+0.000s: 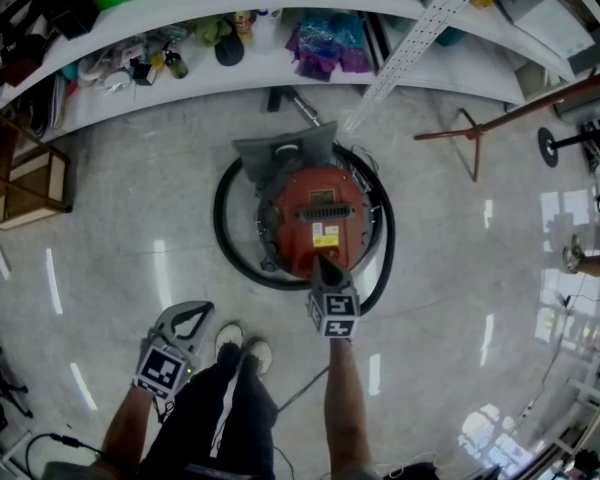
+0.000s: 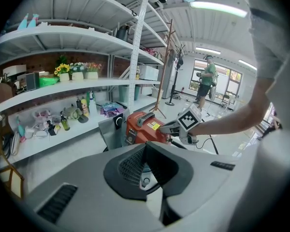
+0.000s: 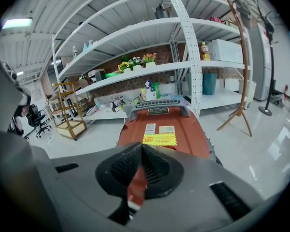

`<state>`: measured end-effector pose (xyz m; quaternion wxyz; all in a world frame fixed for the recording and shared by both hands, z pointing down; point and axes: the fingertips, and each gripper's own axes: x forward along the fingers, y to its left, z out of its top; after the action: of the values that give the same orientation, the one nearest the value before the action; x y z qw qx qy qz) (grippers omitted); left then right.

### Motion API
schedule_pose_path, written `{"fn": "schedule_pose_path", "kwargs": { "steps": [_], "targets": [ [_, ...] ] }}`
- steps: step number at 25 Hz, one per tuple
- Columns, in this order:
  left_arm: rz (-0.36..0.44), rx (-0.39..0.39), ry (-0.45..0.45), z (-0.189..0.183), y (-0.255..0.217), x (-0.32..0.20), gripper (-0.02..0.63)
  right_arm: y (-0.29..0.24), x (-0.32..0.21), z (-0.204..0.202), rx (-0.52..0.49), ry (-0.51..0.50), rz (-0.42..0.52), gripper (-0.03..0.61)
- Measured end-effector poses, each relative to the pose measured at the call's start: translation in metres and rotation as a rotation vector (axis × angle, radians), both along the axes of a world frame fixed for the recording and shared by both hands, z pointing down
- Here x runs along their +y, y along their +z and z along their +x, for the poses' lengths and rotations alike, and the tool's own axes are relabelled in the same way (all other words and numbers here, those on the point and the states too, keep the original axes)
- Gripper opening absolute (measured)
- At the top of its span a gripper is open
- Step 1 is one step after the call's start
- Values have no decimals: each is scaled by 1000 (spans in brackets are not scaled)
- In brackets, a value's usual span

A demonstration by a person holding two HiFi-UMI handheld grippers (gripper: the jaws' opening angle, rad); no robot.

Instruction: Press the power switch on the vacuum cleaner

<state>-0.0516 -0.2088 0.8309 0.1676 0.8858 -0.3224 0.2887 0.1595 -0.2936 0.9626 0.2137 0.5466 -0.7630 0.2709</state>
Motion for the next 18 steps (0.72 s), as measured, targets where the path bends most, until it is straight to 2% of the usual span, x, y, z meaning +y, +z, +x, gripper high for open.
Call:
{"fn": "schedule_pose_path", "kwargs": {
  "steps": [18],
  "targets": [
    [-1,8,-10,-5,3,2,-8,3,0,2,-10,34,14,11]
  ]
}}
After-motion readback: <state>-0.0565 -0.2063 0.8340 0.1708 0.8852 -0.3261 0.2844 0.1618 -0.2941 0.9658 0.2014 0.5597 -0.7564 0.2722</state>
